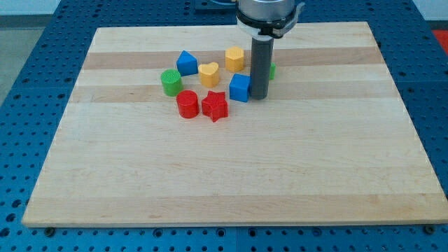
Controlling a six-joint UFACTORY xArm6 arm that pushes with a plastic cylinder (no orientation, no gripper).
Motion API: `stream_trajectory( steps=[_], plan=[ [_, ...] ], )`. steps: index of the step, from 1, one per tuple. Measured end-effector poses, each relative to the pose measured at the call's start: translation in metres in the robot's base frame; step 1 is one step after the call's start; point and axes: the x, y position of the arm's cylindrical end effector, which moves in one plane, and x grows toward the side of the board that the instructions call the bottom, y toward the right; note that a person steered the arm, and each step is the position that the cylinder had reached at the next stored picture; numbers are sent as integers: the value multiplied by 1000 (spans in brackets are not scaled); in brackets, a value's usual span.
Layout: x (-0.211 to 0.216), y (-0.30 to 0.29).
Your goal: Move green star on top left to blue cube
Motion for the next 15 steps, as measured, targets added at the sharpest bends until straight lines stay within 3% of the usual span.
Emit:
stream_trajectory(
  steps=[2, 6, 7, 10, 12, 15],
  plan=[
    [21, 0],
    [125, 53],
    [99, 75],
    [-32, 95],
    [-81, 88],
    [-66, 80]
  ],
)
